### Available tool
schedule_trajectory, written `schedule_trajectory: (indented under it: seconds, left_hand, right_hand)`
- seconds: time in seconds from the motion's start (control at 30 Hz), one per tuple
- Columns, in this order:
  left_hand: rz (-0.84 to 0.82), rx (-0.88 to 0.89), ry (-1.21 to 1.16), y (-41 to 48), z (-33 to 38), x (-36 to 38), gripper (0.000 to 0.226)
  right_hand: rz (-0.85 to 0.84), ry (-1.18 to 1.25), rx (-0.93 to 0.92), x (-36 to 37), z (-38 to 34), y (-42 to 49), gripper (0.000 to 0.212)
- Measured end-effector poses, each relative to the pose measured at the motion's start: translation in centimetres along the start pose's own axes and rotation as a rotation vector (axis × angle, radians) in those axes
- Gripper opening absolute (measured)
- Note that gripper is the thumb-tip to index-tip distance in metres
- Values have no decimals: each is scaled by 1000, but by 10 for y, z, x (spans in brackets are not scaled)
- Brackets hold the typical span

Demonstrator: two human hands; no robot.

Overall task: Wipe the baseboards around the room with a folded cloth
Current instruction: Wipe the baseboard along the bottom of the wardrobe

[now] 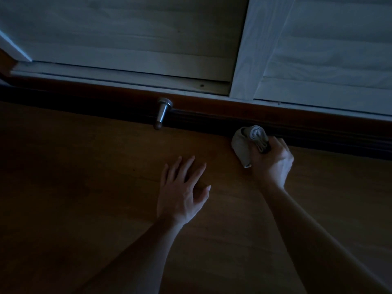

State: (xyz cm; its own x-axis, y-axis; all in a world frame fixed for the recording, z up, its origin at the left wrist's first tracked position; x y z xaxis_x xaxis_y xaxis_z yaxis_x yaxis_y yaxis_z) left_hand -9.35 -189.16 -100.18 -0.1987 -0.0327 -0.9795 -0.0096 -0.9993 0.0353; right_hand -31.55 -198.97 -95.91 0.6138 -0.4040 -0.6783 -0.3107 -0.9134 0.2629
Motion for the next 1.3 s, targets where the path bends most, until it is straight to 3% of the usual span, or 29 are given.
schedule_trajectory:
  seconds: [0.1, 0.33, 0.5, 0.73, 1.13, 1.3]
  left_hand:
    - [22, 1, -9, 0, 0, 0, 62]
    - [114, 7, -52, -2, 0, -3, 56]
    - [145, 2, -54, -3, 1, -3, 57]
    - [135, -10, -58, -2, 3, -6, 58]
    - [122, -13, -31, -1, -1, 3, 58]
    - [105, 34, -52, 4, 25, 5, 57]
  right_hand:
    - [51, 2, 38, -2, -1, -5, 18]
    - [-107, 46, 11, 46, -53, -17, 19]
    - [-7, 43, 45, 39, -45, -19, 14]
    - [-129, 96, -30, 75, -82, -25, 28]
    - [-29, -20, 85, -3, 7, 0, 19]
    - [64, 34, 188, -7, 9, -2, 14]
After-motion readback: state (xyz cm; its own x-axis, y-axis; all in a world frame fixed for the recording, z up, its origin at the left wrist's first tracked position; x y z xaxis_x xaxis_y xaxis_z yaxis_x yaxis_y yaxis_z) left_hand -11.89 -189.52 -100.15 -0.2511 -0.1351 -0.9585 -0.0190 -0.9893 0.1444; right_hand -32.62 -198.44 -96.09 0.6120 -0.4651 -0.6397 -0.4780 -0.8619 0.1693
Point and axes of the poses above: each hand's wrist, its own y-axis towards the middle knuckle, its own x-axis out of the palm, z = x × y, the point moved 4 cm from there along y, towards the middle knuckle, and after that the axes turned 2 degrees about z, right-handed, at the moved point
